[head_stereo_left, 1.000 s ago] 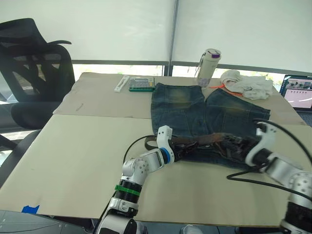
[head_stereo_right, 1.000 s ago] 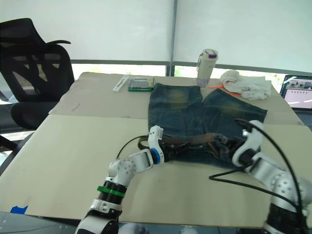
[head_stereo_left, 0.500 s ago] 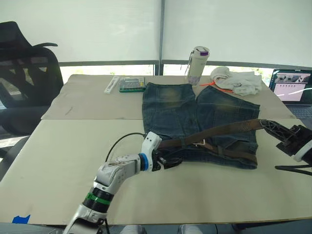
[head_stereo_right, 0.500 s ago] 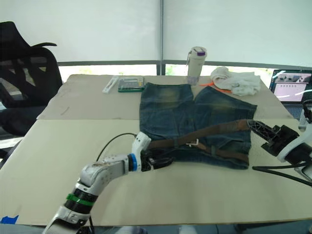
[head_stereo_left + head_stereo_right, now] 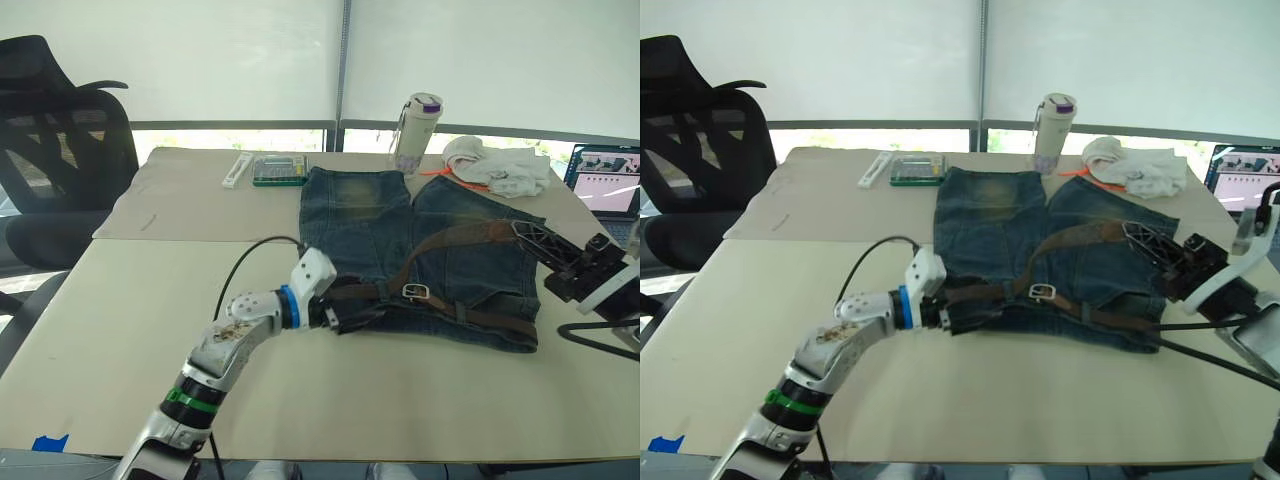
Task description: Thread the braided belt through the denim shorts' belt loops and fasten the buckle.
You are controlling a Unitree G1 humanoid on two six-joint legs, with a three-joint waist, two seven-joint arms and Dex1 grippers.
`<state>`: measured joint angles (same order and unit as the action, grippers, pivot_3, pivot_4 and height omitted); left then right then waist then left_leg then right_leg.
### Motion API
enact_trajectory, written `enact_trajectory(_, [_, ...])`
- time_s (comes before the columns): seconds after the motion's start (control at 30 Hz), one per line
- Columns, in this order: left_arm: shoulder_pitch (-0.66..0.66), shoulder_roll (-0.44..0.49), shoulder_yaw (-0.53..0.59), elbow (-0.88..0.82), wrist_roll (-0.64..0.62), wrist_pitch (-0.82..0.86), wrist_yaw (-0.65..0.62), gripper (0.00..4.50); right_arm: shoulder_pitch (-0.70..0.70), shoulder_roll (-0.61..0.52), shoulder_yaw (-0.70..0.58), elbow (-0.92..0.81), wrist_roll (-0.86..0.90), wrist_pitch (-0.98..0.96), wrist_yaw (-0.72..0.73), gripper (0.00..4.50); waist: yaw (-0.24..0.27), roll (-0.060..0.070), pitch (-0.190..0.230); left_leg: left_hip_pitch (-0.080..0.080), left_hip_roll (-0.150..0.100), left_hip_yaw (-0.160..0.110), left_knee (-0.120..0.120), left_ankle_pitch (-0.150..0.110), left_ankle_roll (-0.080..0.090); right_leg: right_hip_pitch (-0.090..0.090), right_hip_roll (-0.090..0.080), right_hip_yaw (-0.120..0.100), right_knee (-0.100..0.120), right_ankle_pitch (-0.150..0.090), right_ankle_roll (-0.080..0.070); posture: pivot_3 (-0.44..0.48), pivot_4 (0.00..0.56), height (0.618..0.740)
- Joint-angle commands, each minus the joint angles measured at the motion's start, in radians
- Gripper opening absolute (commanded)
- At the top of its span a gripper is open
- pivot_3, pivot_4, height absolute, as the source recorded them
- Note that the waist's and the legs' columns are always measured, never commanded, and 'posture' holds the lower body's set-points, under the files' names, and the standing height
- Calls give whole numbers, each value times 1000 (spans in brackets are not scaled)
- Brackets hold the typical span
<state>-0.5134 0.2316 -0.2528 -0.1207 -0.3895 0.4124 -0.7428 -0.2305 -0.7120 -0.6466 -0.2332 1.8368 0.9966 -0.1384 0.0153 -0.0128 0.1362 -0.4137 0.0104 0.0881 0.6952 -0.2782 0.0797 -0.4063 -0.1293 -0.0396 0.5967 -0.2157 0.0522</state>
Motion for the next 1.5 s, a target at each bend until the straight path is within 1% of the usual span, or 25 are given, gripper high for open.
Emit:
enact_trajectory(0.03, [-37,-47,-7,-2,96,-138,71,4482,-11,16,39,-67,72,-89,-49,0,0,0,0,0,0,0,0,0,0,0,0,0,0,0,0,0,150,737])
enact_trajectory(0.1, [-68,-59,-35,46,201,-244,113,4482,-15,27,72,-86,99,-126,-82,0,0,0,0,0,-1,0,0,0,0,0,0,-1,0,0,0,0,150,737])
enact_trajectory(0.23, [-141,-83,-75,161,360,-402,198,4482,-26,45,137,-127,128,-184,-127,0,3,0,0,0,-2,0,0,1,1,0,1,-1,0,1,1,0,150,737])
enact_trajectory(0.3, [-176,-71,-118,236,479,-495,250,4482,-31,54,160,-141,134,-212,-142,0,5,0,0,-1,-3,0,1,1,2,0,0,-1,-1,1,2,0,150,737])
enact_trajectory(0.33, [-185,-76,-131,264,501,-534,256,4482,-32,61,173,-149,135,-225,-151,0,5,0,0,-1,-3,0,1,1,2,0,0,-1,-1,1,2,0,150,737])
enact_trajectory(0.5, [-225,-109,-150,344,573,-684,303,4482,-36,78,223,-170,133,-273,-185,0,7,0,0,-2,-3,0,1,0,3,0,0,-1,-2,1,2,0,150,737])
enact_trajectory(0.7, [-249,-120,-146,366,668,-816,392,4482,-44,101,256,-168,116,-323,-219,0,7,0,0,-2,-3,0,1,0,3,0,-1,-1,-2,2,3,0,150,737])
enact_trajectory(1.1, [-261,-121,-136,431,726,-806,427,4482,-17,101,271,-198,132,-336,-207,0,7,0,0,-2,-3,1,1,1,3,0,-1,-2,-1,2,3,0,150,737])
enact_trajectory(1.2, [-273,-124,-138,450,727,-822,427,3670,-7,101,271,-204,133,-337,-206,0,6,0,0,-2,-3,1,1,1,3,0,-1,-2,0,2,3,0,150,737])
enact_trajectory(1.5, [-271,-129,-132,445,723,-824,429,677,6,106,283,-209,120,-339,-204,0,6,0,0,-2,-3,1,2,1,3,0,-1,-2,0,2,3,0,150,737])
